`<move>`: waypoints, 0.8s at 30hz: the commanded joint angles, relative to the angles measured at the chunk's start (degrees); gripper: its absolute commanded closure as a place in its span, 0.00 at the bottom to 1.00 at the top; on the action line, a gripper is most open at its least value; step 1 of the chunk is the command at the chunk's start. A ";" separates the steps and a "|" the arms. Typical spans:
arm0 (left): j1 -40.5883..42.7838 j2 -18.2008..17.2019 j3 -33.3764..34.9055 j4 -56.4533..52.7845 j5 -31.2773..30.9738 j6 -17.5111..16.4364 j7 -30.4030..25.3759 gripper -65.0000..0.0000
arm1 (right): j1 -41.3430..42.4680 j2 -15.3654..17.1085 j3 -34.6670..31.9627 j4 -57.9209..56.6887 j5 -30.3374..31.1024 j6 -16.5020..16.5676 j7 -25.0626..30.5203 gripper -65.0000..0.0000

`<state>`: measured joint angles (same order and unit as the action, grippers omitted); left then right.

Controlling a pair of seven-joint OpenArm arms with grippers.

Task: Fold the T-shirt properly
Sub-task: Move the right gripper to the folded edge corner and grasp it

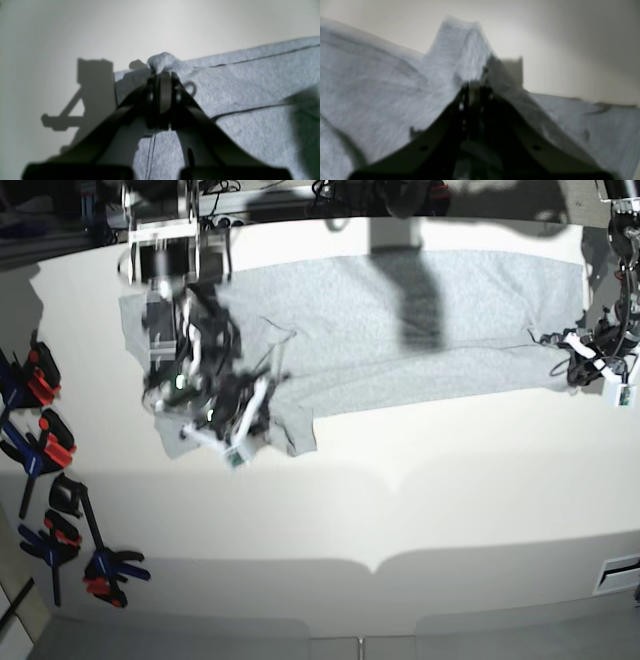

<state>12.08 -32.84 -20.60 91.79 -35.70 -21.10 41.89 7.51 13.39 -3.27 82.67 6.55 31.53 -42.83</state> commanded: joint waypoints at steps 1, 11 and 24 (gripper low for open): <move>-0.50 -1.11 -0.46 0.92 -0.37 -0.04 -1.42 1.00 | -1.33 0.61 0.31 4.07 0.66 0.20 1.07 1.00; -0.50 -1.14 -0.46 0.92 -0.35 -0.02 -1.20 1.00 | -25.83 0.59 6.29 25.75 -3.61 -0.04 1.42 1.00; -0.48 -1.14 -0.46 0.92 -0.39 -8.37 -1.16 1.00 | -32.44 0.61 17.31 29.40 -2.95 -0.04 1.16 1.00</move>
<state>12.03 -32.86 -20.58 91.77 -35.59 -29.04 41.98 -24.95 13.47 13.67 110.76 3.05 31.53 -42.70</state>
